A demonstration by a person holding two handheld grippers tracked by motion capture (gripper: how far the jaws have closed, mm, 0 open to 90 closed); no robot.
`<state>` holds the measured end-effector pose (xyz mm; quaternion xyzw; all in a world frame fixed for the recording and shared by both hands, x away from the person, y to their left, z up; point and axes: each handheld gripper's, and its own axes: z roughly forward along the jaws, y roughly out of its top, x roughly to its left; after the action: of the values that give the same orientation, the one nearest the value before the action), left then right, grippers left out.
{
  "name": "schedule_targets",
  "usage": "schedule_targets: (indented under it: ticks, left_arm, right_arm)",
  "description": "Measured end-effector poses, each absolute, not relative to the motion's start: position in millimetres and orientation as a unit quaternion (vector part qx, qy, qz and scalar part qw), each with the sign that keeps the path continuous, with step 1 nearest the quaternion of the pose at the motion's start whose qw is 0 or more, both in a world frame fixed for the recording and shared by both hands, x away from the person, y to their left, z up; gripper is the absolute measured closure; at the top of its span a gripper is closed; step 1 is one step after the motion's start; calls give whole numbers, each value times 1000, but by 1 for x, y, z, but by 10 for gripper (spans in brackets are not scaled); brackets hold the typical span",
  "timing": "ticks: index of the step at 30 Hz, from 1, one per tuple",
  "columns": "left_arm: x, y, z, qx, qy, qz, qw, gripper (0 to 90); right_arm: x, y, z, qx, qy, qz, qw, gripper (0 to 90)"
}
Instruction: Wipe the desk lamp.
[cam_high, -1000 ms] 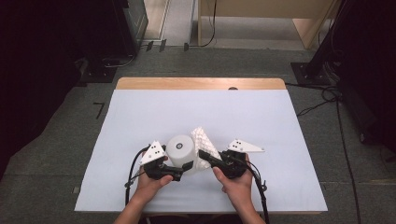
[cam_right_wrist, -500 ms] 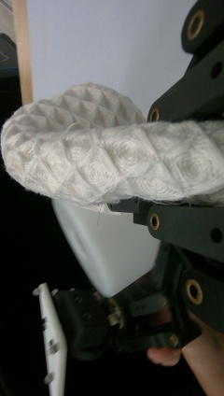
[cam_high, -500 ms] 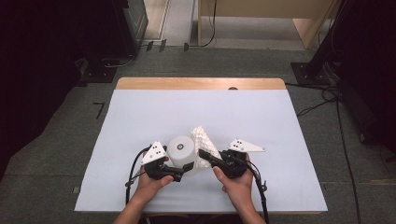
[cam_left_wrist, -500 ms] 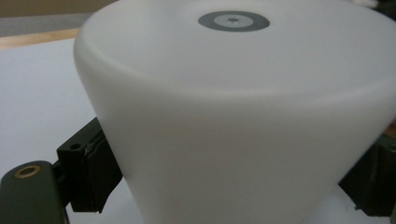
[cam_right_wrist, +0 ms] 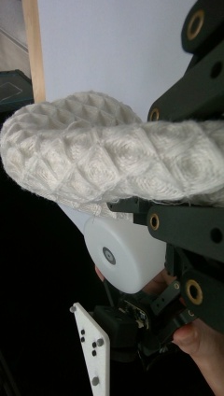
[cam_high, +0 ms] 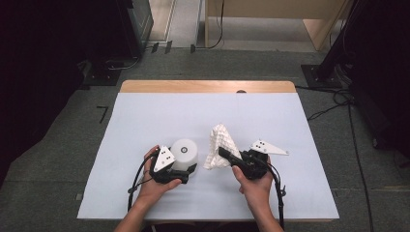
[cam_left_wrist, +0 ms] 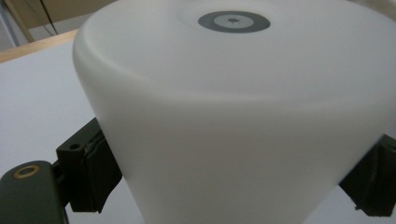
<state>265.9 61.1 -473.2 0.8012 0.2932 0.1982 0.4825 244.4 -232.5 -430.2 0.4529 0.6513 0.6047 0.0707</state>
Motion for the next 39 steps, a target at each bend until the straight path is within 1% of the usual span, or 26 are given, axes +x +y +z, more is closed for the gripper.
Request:
schedule_targets:
  ticks: [4, 7, 9, 13, 14, 17, 18, 19, 24, 26, 30, 32, 35, 37, 39]
  left_arm:
    - [264, 64, -474, 804, 290, 205, 477, 77]
    - [260, 65, -475, 799, 308, 217, 469, 33]
    - [257, 64, -477, 790, 327, 218, 470, 28]
    - [246, 49, -477, 763, 378, 260, 455, 20]
    - [245, 43, -478, 759, 393, 271, 443, 20]
    - [243, 31, -481, 753, 414, 291, 422, 19]
    - [243, 30, -481, 748, 420, 294, 421, 38]
    - [244, 31, -480, 744, 424, 289, 428, 62]
    - [251, 44, -478, 746, 417, 252, 453, 81]
    - [257, 55, -475, 748, 409, 216, 476, 81]
    - [264, 78, -464, 730, 378, 148, 550, 82]
    - [264, 85, -456, 720, 363, 134, 575, 82]
    - [263, 88, -450, 719, 341, 112, 595, 82]
    - [261, 85, -450, 728, 324, 108, 594, 82]
    - [259, 78, -452, 737, 312, 106, 590, 82]
  right_arm:
    - [245, -233, -432, 455, 653, 600, 72, 792]
    - [246, -233, -434, 455, 656, 598, 72, 792]
    - [246, -234, -434, 456, 656, 597, 72, 792]
    - [246, -236, -434, 458, 654, 597, 76, 791]
    - [246, -237, -434, 458, 654, 597, 77, 791]
    - [246, -237, -434, 460, 652, 597, 80, 791]
    - [246, -237, -435, 459, 653, 596, 82, 791]
    - [246, -236, -435, 459, 655, 595, 81, 792]
    - [247, -232, -440, 458, 663, 586, 78, 791]
    - [248, -230, -441, 457, 666, 584, 75, 792]
    - [247, -222, -445, 450, 677, 579, 68, 791]
    - [246, -216, -448, 445, 684, 575, 62, 791]
    - [245, -206, -452, 436, 693, 572, 55, 791]
    - [243, -201, -453, 427, 693, 579, 44, 792]
    - [240, -197, -450, 417, 694, 585, 43, 792]
